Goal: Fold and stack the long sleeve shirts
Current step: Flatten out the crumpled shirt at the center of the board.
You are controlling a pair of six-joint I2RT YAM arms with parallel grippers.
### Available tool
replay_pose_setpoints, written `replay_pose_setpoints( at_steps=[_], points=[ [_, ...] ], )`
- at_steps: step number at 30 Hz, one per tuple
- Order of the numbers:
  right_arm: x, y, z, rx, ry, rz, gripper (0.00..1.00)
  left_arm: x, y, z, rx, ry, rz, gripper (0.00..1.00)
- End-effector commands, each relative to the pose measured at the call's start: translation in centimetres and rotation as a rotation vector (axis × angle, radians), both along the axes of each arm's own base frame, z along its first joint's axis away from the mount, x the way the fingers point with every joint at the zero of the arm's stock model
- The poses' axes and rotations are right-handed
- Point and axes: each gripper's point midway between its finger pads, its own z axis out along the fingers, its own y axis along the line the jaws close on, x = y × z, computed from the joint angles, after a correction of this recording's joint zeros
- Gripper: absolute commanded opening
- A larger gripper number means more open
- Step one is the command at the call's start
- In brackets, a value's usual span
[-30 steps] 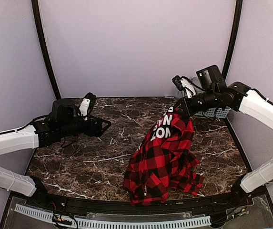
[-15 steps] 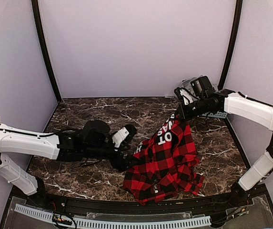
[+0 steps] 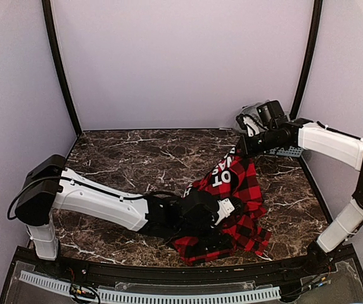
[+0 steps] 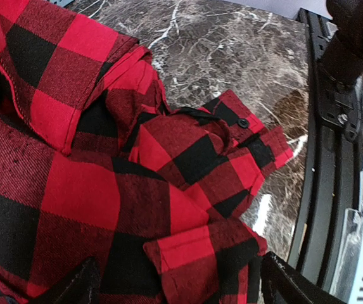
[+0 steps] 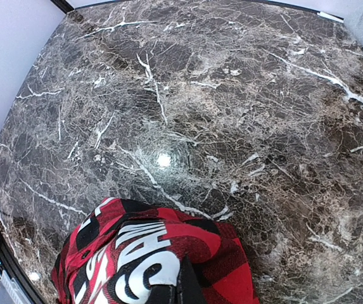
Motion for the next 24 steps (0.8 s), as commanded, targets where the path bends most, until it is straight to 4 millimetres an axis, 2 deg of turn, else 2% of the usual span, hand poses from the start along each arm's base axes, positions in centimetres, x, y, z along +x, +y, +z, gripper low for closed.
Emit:
replay_pose_setpoints(
  at_steps=[1, 4, 6, 11, 12, 14, 15, 17, 21, 24],
  points=[
    [1.1, -0.1, 0.4, 0.014, -0.036, -0.005, 0.0, 3.0, -0.1, -0.5, 0.054, -0.051, 0.177, 0.87],
    [1.2, -0.2, 0.2, 0.01, -0.038, -0.002, 0.0, 2.9, -0.4, -1.8, 0.061, -0.026, 0.189, 0.87],
    [1.3, -0.2, 0.1, 0.008, -0.038, -0.001, 0.0, 3.2, -0.5, -2.2, 0.059, -0.022, 0.214, 0.79],
    [0.9, -0.3, 0.1, 0.011, -0.04, -0.001, 0.0, 4.0, 0.0, -2.6, 0.082, -0.047, 0.256, 0.44],
    [0.8, -0.4, 0.2, 0.01, -0.043, -0.003, 0.0, 3.9, 0.2, -2.8, 0.098, -0.051, 0.249, 0.4],
    [0.7, -0.7, 0.3, 0.004, -0.047, -0.008, 0.0, 3.8, 0.6, -3.1, 0.124, -0.052, 0.235, 0.26],
    [0.6, -0.8, 0.4, -0.001, -0.051, -0.011, 0.0, 3.7, 0.9, -3.4, 0.136, -0.049, 0.231, 0.15],
    [0.3, -1.1, 0.5, -0.01, -0.055, -0.016, 0.0, 3.5, 1.6, -3.3, 0.14, -0.033, 0.219, 0.03],
    [-0.4, -1.5, 0.6, -0.009, -0.065, -0.016, 0.0, 3.6, 3.1, -2.8, 0.111, 0.021, 0.201, 0.0],
    [-1.2, -1.9, 0.4, -0.008, -0.061, -0.021, 0.0, 4.8, 4.7, -1.9, 0.063, 0.061, 0.209, 0.0]
  ],
)
